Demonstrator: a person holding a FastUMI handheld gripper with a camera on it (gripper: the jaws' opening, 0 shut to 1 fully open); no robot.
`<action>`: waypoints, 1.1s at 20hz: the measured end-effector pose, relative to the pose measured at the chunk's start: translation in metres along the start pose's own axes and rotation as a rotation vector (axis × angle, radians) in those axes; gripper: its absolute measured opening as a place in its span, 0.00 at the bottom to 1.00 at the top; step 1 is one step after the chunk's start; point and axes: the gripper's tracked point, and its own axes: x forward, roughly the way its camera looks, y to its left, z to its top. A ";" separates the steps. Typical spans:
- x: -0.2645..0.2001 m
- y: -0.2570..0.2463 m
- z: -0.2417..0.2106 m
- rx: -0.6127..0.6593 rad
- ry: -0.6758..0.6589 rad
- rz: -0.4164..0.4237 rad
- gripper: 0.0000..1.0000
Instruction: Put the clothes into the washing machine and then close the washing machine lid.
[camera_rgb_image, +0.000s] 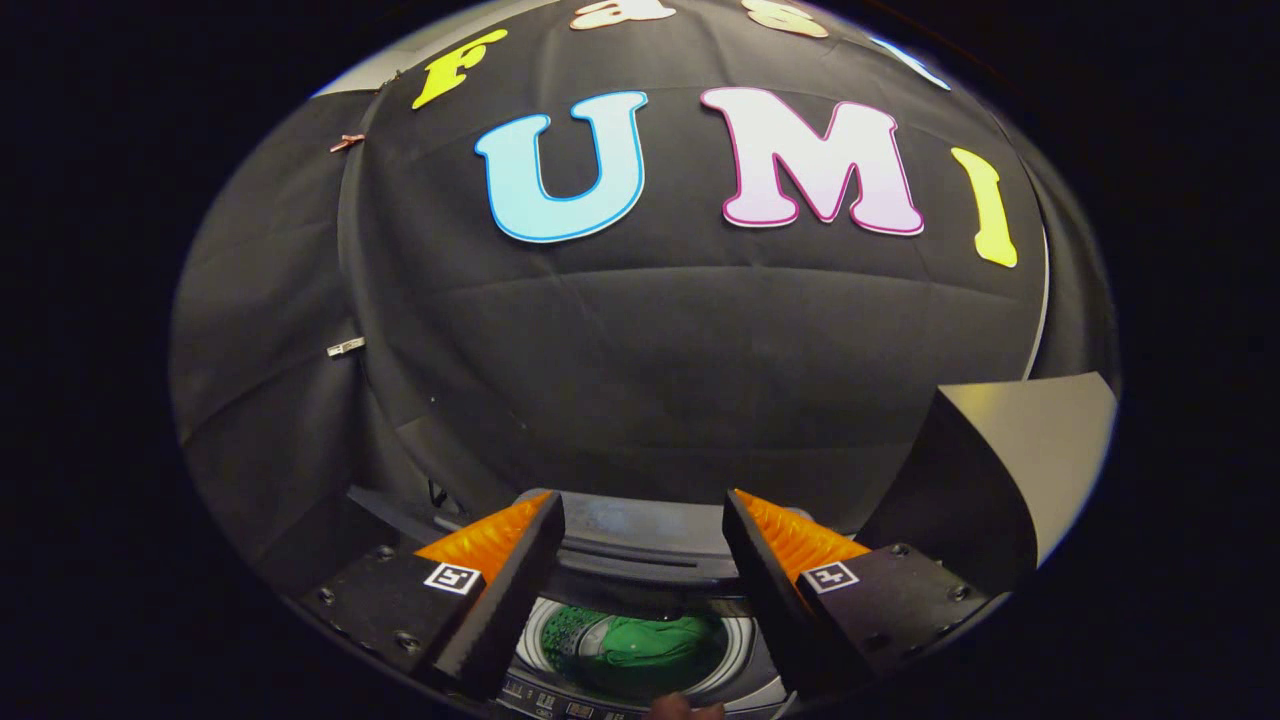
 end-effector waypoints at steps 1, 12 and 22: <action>0.000 -0.004 -0.014 -0.010 0.037 -0.017 1.00; -0.048 0.010 -0.066 -0.043 0.062 0.024 1.00; -0.137 -0.011 -0.023 0.027 -0.161 -0.050 0.99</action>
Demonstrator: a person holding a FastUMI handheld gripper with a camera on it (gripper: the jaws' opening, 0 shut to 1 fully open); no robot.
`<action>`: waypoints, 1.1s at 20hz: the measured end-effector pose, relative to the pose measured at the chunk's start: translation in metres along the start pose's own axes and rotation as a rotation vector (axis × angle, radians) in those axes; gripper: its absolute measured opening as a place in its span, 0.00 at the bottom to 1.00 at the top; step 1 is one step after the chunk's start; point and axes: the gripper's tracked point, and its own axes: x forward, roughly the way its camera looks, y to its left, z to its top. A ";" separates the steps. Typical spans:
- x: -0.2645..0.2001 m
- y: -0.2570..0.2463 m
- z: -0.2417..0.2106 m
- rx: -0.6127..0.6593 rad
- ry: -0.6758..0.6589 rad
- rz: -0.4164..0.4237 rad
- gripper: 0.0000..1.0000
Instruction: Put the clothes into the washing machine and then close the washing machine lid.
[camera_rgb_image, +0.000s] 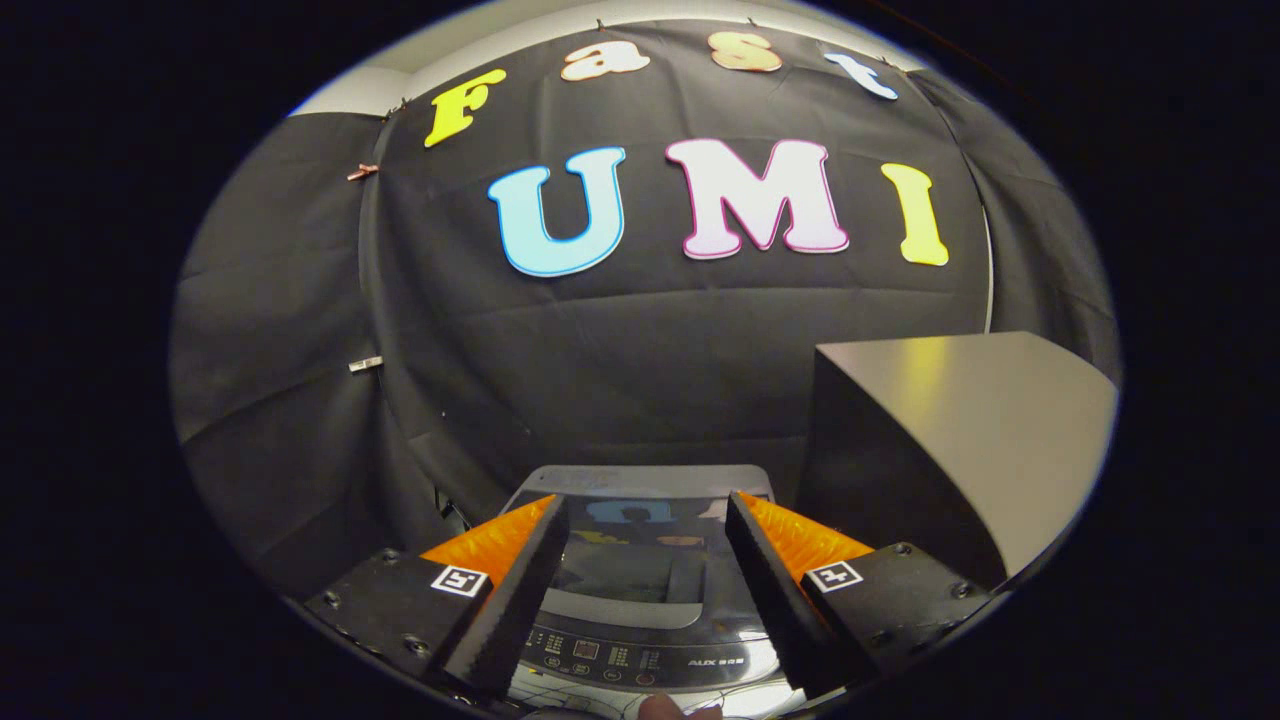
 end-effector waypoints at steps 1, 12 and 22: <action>-0.007 0.002 0.006 -0.011 -0.012 0.003 0.99; -0.076 -0.007 0.067 -0.085 -0.137 -0.013 1.00; -0.147 -0.045 0.097 -0.082 -0.178 -0.059 0.99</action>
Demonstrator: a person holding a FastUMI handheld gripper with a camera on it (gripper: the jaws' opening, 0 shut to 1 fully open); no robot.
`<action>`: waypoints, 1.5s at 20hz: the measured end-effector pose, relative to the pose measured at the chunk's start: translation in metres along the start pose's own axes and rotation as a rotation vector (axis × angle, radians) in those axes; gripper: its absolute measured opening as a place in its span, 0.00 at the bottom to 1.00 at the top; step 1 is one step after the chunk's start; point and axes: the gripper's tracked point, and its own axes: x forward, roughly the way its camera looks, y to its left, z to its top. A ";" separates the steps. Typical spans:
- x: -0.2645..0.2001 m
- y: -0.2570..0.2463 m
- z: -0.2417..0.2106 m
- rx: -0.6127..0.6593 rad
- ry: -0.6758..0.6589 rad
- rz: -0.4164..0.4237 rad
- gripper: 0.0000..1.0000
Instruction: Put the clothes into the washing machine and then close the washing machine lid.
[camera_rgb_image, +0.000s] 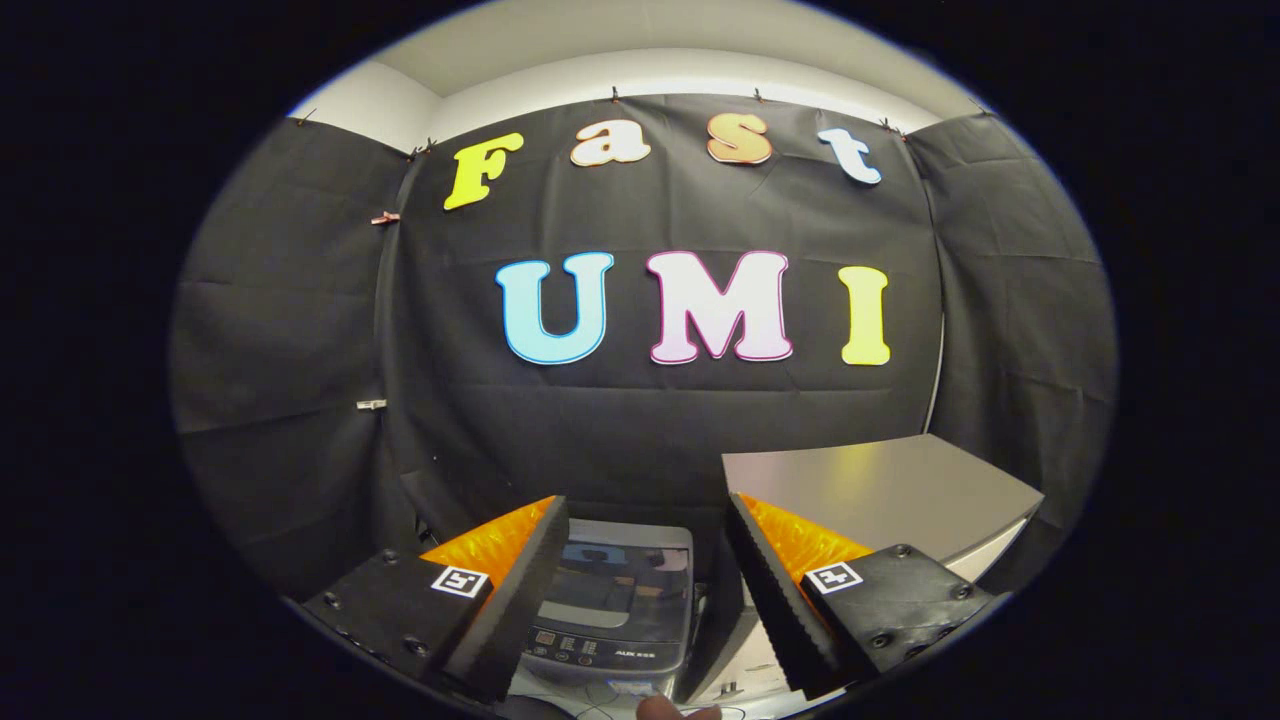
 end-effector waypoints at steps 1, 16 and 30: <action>-0.005 -0.004 0.001 0.003 0.000 -0.003 0.99; -0.056 -0.054 0.016 0.034 -0.033 -0.076 0.99; -0.055 -0.059 0.017 0.042 -0.039 -0.094 0.99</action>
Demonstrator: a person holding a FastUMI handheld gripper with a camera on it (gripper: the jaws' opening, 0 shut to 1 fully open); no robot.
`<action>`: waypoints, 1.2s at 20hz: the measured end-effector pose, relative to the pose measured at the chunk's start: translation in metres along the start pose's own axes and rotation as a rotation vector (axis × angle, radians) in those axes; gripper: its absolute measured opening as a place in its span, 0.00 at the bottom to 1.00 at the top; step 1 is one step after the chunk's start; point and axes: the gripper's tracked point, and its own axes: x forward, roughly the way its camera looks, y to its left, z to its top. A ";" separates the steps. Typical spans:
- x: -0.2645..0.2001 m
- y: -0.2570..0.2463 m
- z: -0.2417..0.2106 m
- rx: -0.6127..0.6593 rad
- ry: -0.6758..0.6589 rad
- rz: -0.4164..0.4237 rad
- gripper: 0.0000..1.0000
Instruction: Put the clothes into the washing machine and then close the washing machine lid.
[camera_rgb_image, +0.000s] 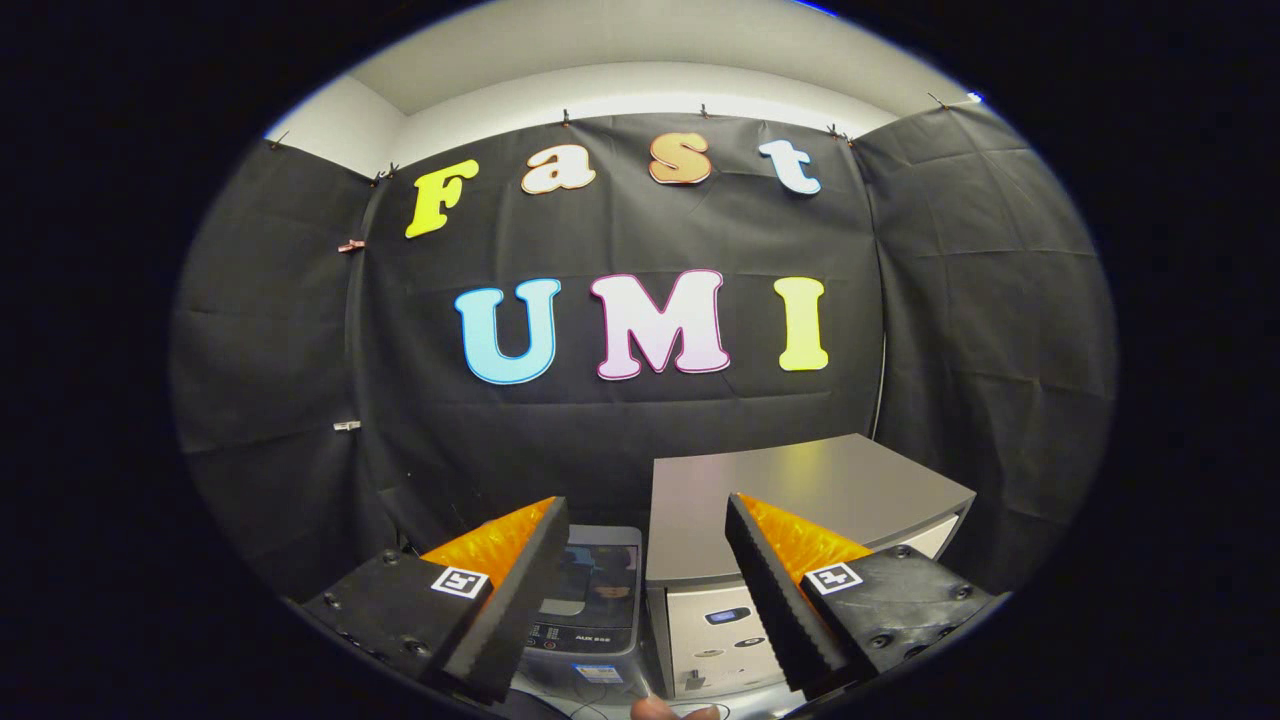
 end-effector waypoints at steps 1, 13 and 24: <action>0.000 -0.001 0.000 -0.003 -0.001 -0.003 0.99; -0.001 -0.003 0.003 -0.004 -0.012 -0.008 0.99; -0.004 0.002 0.009 -0.008 -0.012 -0.001 0.99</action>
